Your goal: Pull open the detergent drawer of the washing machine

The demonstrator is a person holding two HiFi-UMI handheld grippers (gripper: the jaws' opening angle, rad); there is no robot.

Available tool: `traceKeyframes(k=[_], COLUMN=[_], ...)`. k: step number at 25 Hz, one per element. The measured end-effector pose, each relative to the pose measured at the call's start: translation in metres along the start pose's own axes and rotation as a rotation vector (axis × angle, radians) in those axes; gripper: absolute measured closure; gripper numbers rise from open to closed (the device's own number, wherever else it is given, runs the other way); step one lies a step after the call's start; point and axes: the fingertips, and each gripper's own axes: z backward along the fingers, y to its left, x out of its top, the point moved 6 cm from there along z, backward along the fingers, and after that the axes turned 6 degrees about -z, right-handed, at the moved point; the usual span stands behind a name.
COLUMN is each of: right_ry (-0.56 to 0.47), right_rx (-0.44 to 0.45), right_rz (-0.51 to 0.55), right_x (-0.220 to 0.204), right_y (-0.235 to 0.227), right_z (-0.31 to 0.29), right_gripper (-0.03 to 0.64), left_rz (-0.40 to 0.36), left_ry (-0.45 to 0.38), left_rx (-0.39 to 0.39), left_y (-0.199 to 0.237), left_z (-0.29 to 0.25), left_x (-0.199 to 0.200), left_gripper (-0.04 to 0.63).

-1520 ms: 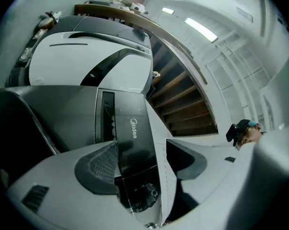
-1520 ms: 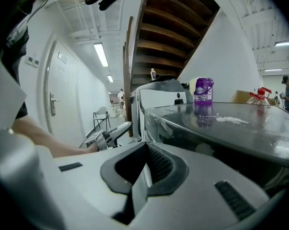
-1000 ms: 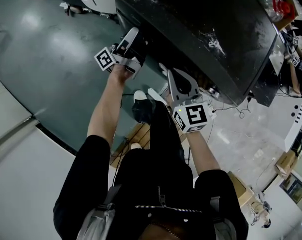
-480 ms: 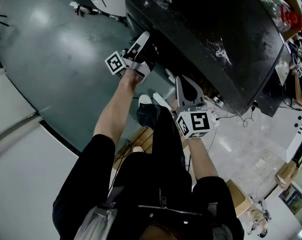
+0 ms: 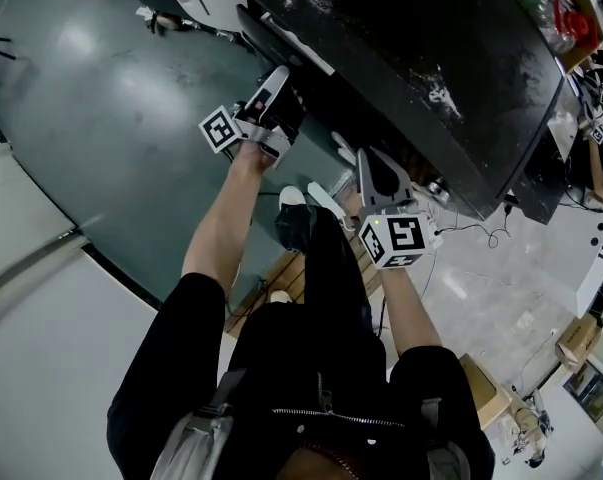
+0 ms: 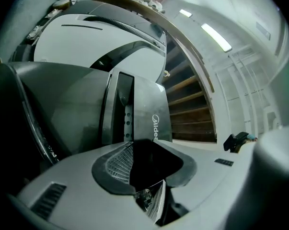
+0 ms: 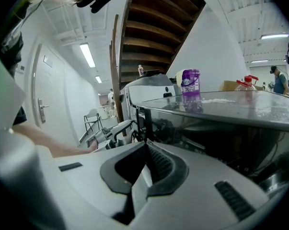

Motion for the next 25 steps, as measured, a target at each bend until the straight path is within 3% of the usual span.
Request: traceKeyframes(k=[11, 25], right_ry=[0.008, 0.005], right_rx=[-0.010, 0.020], right_rz=[-0.030, -0.028], right_x=[-0.009, -0.017], right_y=[0.009, 0.036], right_z=[0.013, 0.038], right_gripper=[0.611, 0.611], left_rz=[0.016, -0.003], left_ry=[-0.005, -0.038], left_rx=[0.002, 0.009], left_y=[-0.010, -0.043], left_z=[0.017, 0.079], left_x=[-0.001, -0.001], left_gripper=[0.480, 0.480])
